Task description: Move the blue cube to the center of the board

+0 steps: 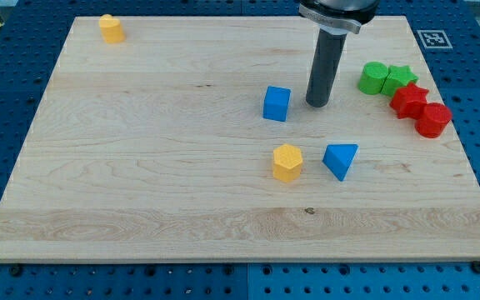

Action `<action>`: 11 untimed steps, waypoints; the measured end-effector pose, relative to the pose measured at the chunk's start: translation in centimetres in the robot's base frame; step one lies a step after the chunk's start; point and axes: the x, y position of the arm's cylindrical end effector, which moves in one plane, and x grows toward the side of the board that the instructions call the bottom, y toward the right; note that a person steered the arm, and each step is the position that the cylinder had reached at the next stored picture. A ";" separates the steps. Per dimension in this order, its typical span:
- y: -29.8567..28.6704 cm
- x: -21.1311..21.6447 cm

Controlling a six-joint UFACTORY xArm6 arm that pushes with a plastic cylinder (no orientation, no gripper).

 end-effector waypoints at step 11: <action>-6.2 1.1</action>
